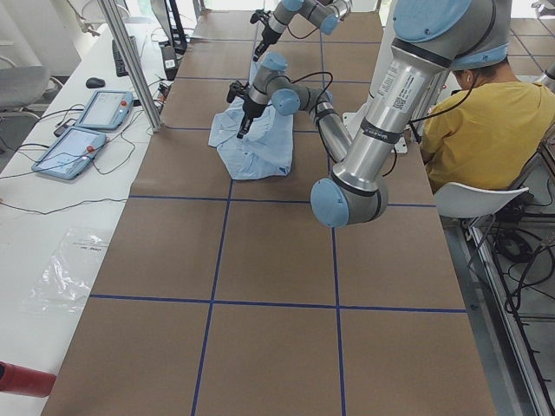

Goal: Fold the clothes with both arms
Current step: 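Lift the hem with both grippers and fold it toward the collar, then release the hem with both grippers and raise them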

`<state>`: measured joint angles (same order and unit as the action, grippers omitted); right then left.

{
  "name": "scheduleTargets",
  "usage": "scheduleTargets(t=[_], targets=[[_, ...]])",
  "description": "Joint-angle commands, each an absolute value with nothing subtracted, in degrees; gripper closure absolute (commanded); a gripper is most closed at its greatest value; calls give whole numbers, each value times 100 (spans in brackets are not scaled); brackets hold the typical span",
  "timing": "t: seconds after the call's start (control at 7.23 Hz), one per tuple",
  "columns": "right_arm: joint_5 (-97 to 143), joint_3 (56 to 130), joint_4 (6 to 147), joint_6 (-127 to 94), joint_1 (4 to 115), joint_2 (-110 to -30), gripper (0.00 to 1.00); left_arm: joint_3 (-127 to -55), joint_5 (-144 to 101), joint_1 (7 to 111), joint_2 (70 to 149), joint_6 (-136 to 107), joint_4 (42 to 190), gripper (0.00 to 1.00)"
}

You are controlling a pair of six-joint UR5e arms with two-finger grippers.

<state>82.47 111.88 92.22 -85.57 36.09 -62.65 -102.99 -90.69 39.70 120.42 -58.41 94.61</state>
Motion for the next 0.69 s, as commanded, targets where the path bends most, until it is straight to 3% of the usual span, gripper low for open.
scheduleTargets(t=[0.0,0.42,0.55], targets=[[8201,10085,8344,-8429,3718,-6258,100,-9189,-8939,3981,12181,-5836,10500,100],[8191,9371,7779,-8420,3762,-6249,100,-8614,-8657,3964,12323,-5836,10696,100],[8191,9343,7778,-8429,3762,-6249,47,-8587,-8666,3946,12279,-5819,10705,91]])
